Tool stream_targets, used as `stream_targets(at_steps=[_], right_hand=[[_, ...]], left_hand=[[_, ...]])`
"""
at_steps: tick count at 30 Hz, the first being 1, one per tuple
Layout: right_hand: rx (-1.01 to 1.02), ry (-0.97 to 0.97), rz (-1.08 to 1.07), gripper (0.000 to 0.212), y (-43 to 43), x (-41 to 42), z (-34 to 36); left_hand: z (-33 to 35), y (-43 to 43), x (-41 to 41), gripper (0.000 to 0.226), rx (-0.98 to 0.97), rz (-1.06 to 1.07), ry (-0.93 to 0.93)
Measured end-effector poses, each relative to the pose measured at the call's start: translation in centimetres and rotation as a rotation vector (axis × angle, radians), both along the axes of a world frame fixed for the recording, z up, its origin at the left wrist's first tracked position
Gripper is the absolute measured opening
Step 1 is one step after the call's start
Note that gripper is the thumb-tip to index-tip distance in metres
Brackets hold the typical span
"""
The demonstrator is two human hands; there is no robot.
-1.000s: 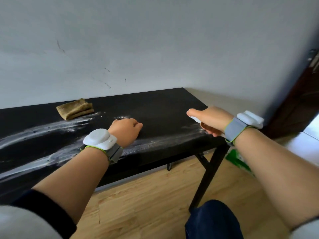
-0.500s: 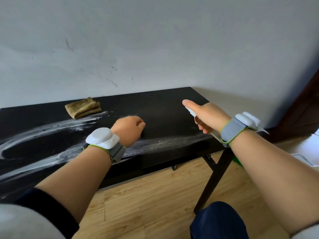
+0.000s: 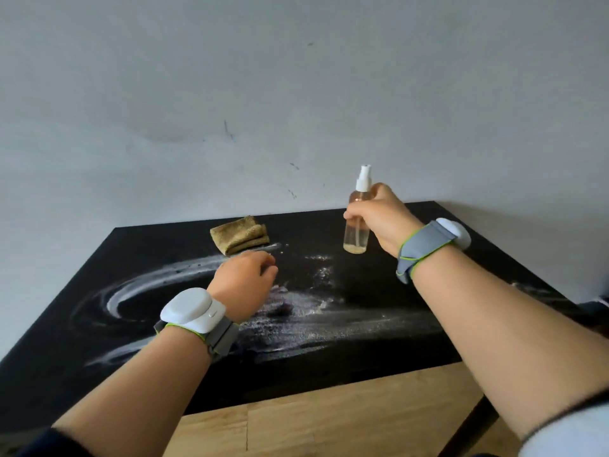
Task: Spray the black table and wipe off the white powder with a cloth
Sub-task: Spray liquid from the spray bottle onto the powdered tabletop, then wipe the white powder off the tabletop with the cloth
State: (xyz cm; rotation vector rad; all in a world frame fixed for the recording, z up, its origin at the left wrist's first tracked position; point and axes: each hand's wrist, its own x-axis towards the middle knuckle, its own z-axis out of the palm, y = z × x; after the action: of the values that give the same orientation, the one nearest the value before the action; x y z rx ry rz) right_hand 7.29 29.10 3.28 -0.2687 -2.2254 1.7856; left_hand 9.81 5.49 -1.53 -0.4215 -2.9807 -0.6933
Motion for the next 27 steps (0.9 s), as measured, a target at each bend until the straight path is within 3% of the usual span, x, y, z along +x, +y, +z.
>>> stream_targets(at_steps=[8,22,27], right_hand=[[0.281,0.148,-0.091,0.038,-5.2,-5.7,-0.6],[0.452,0.044,-0.117,0.037,-7.1,-12.7,-2.6],[0.446,0.023,-0.173,0.07,-7.7,-12.7,-2.3]], left_hand=[[-0.5,-3.8,-1.4,0.03,-0.07,0.08,0.01],[-1.1,-5.6,-2.9,0.028,-0.103,0.097,0.101],[-1.0,-5.8,-3.0,0.028,-0.081,0.122,0.083]])
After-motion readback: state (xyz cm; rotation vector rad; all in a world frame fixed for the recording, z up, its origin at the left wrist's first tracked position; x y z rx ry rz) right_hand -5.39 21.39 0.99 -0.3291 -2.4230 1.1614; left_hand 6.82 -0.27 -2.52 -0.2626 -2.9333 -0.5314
